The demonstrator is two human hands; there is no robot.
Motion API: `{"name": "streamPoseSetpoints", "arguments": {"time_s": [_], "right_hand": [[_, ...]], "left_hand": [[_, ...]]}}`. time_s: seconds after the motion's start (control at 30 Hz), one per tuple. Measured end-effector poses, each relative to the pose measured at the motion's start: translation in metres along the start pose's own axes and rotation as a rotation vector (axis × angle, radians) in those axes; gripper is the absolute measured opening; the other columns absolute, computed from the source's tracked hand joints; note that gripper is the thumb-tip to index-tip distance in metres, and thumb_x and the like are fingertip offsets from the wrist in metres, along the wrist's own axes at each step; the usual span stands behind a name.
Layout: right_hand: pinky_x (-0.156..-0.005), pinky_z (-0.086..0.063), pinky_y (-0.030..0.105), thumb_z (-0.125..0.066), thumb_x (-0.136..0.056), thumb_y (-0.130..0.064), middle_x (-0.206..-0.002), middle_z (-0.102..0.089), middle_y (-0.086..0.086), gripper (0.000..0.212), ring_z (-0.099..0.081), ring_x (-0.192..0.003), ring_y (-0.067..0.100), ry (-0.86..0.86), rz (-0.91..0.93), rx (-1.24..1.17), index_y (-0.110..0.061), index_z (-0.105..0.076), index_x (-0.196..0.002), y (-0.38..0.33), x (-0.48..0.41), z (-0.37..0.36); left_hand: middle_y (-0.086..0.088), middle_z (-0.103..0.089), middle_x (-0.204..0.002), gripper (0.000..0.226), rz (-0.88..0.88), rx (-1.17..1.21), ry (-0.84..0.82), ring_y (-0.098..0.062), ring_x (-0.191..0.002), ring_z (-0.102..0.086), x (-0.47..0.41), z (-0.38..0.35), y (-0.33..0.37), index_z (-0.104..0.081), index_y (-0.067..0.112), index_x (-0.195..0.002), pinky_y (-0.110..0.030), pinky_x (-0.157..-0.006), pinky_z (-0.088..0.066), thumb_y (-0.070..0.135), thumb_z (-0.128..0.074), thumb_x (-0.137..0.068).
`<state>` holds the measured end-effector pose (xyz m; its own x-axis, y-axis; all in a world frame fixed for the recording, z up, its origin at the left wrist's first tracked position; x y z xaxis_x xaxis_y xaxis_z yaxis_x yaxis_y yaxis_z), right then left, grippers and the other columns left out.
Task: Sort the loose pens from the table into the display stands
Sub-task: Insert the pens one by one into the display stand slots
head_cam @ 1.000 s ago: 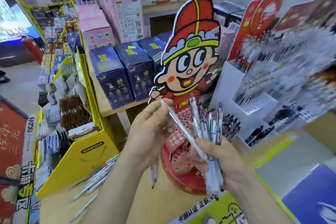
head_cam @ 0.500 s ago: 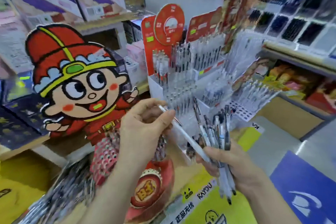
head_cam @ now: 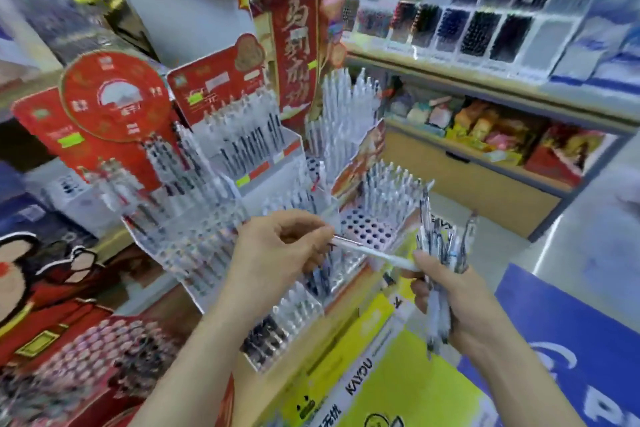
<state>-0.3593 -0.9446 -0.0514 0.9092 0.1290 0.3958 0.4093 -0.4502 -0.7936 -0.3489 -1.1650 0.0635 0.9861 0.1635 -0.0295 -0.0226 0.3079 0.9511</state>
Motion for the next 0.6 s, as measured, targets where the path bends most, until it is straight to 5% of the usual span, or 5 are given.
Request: {"name": "streamPoseSetpoints", "arguments": {"time_s": [0.23, 0.47, 0.6], "right_hand": [[-0.046, -0.047, 0.025, -0.066, -0.085, -0.022, -0.067, -0.058, 0.006, 0.019, -0.052, -0.048, 0.013, 0.203, -0.058, -0.078, -0.004, -0.064, -0.079, -0.012, -0.043, 0.043], [-0.049, -0.050, 0.022, -0.067, -0.076, -0.025, -0.072, -0.063, 0.004, 0.026, -0.055, -0.059, 0.014, 0.173, -0.044, -0.013, -0.004, -0.065, -0.091, -0.029, -0.077, 0.044], [-0.048, -0.050, 0.023, -0.069, -0.073, -0.024, -0.071, -0.064, 0.006, 0.026, -0.055, -0.058, 0.016, 0.181, -0.073, 0.000, -0.003, -0.067, -0.089, -0.030, -0.089, 0.048]], "left_hand": [[0.008, -0.070, -0.064, 0.025, -0.046, -0.184, 0.136, -0.009, -0.061, -0.066, -0.070, -0.013, -0.014, -0.068, 0.035, -0.072, -0.031, -0.069, -0.058, 0.013, -0.071, -0.085], [0.005, -0.068, -0.078, 0.016, -0.210, -0.501, 0.007, -0.011, -0.073, -0.062, -0.112, -0.054, -0.034, -0.074, 0.011, -0.104, -0.030, -0.077, -0.052, 0.016, -0.063, -0.092], [0.000, -0.072, -0.089, 0.018, -0.273, -0.556, -0.073, -0.009, -0.073, -0.058, -0.125, -0.083, -0.042, -0.072, 0.011, -0.105, -0.012, -0.070, -0.041, 0.019, -0.060, -0.094]]}}
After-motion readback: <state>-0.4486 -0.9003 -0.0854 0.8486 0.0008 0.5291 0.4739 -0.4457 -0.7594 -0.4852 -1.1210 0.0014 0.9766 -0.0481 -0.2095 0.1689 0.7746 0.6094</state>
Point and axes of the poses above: each hand's wrist, its own x-axis away from the middle knuckle, its own z-axis out of the back of the hand, y = z × x, the point moved 9 cm from there along -x, towards the middle knuckle
